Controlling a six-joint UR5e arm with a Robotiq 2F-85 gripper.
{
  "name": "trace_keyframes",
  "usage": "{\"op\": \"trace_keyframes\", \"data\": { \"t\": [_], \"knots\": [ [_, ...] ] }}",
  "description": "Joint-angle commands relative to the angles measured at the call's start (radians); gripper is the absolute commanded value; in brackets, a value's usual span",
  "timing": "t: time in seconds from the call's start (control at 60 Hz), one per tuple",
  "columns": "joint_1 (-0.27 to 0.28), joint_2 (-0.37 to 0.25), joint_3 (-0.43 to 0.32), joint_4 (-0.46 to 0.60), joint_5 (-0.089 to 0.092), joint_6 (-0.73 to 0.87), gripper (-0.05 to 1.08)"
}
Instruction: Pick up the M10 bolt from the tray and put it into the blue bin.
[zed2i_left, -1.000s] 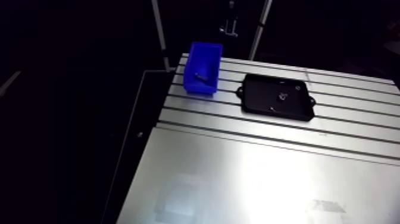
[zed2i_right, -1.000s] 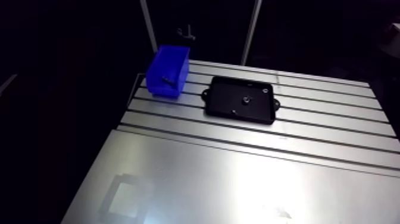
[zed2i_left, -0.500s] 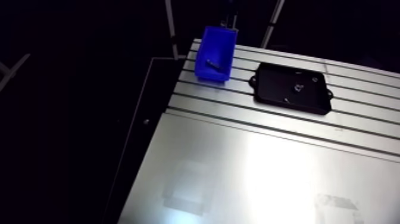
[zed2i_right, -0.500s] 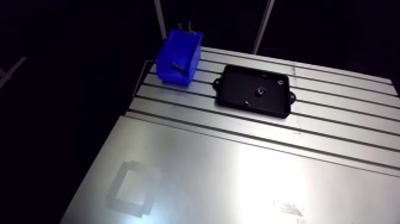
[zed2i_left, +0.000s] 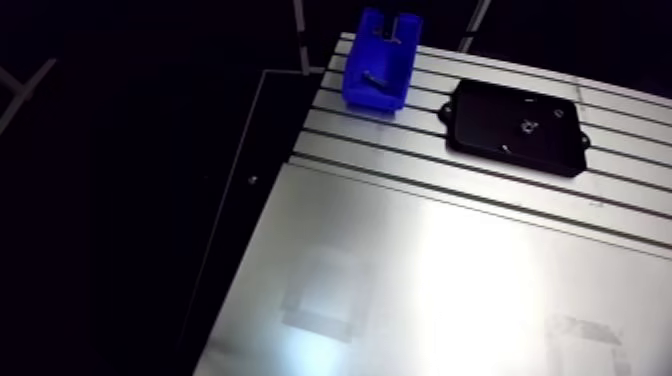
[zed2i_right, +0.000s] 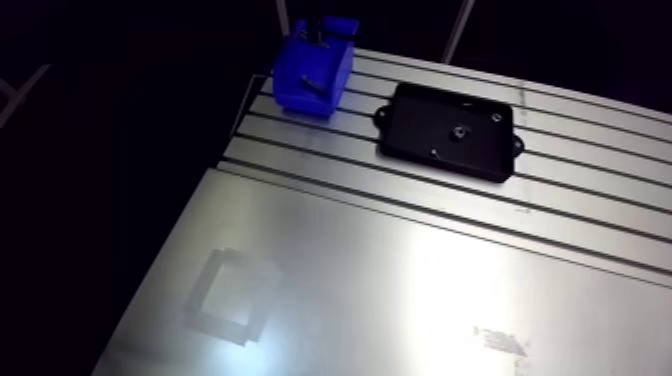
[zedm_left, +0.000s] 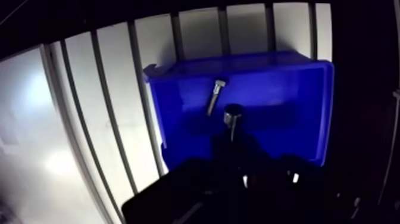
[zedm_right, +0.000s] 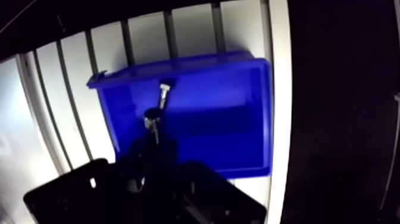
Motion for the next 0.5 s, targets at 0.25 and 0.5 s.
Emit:
{"op": "trace_keyframes", "data": {
  "t": [0.25, 0.5],
  "knots": [
    [0.02, 0.07, -0.001, -0.049, -0.053, 0.027, 1.03],
    [0.02, 0.083, -0.002, -0.056, -0.058, 0.033, 1.01]
  ]
}}
